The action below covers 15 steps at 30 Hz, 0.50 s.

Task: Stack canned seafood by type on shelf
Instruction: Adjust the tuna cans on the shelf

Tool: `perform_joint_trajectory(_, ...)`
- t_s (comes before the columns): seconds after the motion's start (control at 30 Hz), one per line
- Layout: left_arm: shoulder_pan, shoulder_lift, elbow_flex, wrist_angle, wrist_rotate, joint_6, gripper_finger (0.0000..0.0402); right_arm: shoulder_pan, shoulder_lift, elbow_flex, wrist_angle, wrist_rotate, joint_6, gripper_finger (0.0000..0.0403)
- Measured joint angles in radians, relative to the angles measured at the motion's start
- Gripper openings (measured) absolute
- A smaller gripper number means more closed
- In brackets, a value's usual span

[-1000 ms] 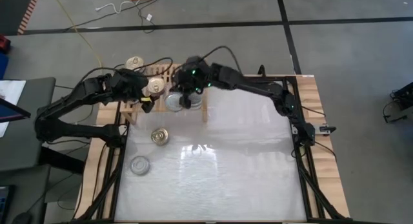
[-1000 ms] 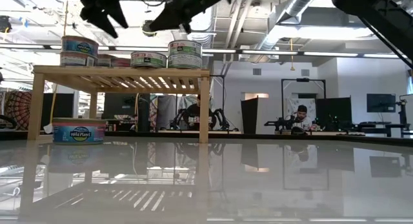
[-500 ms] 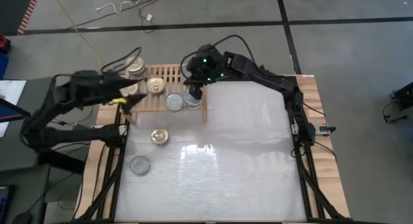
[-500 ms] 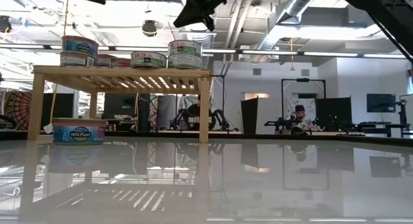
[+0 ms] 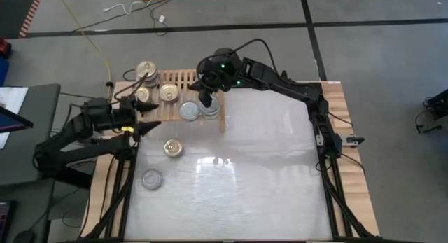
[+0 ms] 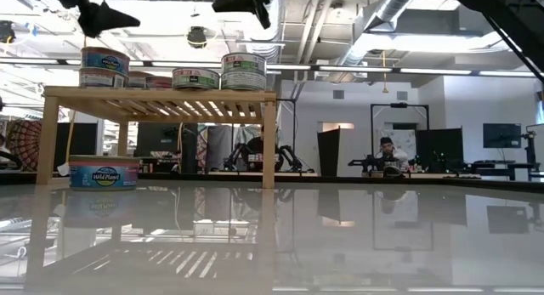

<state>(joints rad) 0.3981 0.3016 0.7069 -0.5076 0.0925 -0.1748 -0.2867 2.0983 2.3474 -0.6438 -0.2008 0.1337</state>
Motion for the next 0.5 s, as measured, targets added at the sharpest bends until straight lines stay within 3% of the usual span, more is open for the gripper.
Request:
perform_joint_trajectory(0.37,0.0,-0.081,-0.053,-0.001,-0.027,0.027,0.0367,0.054,0.014,-0.001,-0.052,0.022,-0.059,0.0016)
perform_joint_trajectory(0.5,0.0,-0.081,-0.053,-0.002,-0.027,-0.002,0.0367,0.058,-0.013,0.0,-0.153,0.096,-0.07,0.0017)
